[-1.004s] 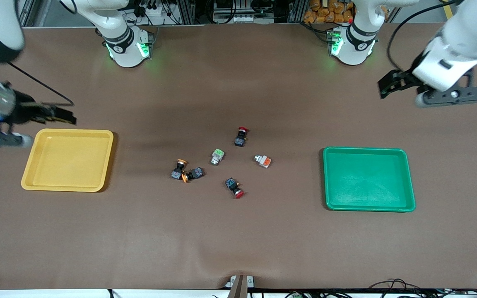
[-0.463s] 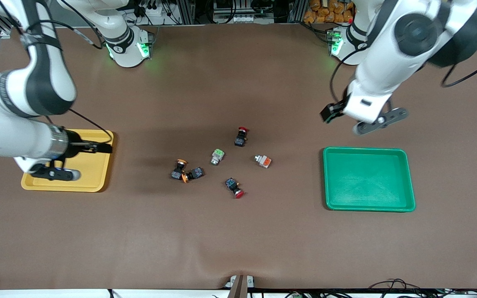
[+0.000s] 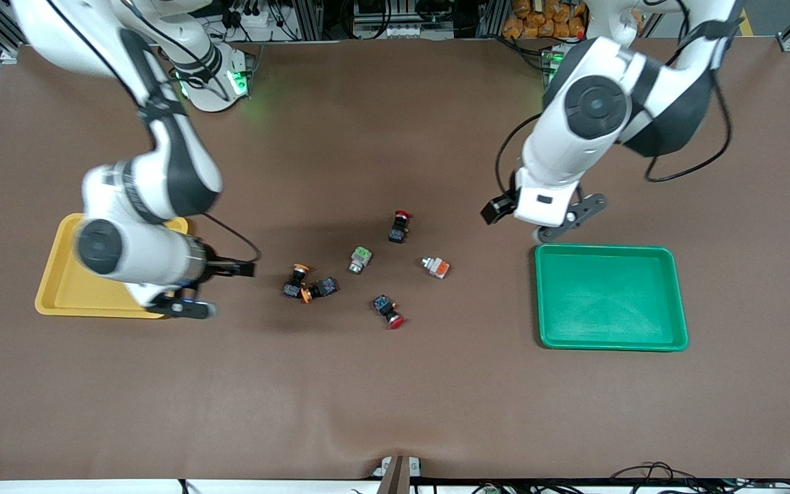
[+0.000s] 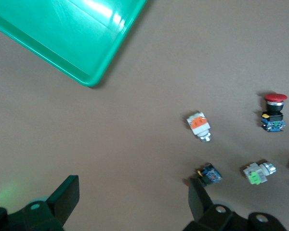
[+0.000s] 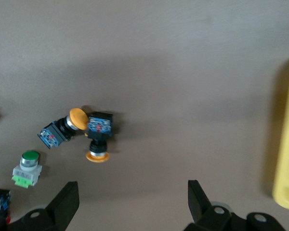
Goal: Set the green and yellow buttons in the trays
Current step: 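Grasp the yellow button and the white button with the right and left grippers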
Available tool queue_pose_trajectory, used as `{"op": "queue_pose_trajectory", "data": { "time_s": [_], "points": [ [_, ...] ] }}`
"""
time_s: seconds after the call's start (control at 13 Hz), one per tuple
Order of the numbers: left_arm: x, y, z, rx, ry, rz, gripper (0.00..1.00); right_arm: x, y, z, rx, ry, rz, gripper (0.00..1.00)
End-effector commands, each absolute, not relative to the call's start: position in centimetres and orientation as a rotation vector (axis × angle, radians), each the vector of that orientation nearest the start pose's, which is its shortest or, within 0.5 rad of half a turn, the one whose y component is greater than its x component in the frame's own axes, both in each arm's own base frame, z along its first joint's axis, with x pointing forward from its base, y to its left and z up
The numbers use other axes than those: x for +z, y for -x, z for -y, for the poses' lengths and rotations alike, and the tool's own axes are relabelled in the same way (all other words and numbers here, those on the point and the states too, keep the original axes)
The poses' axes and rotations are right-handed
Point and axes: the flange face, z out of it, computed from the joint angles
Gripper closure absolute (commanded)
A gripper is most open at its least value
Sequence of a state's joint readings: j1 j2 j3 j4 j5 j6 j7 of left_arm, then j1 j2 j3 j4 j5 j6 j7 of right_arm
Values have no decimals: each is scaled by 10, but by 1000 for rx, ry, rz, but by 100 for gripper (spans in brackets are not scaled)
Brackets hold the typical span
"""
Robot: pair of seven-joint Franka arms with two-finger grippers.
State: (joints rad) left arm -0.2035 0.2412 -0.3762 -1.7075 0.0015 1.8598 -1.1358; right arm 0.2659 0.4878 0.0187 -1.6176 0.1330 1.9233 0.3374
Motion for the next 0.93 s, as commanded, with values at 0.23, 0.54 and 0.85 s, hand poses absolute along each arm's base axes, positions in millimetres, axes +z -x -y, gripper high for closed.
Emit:
{"op": "queue_pose_trajectory", "data": {
  "time_s": [0.23,0.54,0.85],
  "points": [
    [385,-514,372,65,2930,1104,0,243,-630,-222,266,3064,-153,0],
    [326,-500,408,-31,2889,1230,0,210,-611,-249,319,3079,-115,0],
    [268,-491,434,-85,2842,1330,0,189,-589,-256,392,3092,-91,0]
  ]
}}
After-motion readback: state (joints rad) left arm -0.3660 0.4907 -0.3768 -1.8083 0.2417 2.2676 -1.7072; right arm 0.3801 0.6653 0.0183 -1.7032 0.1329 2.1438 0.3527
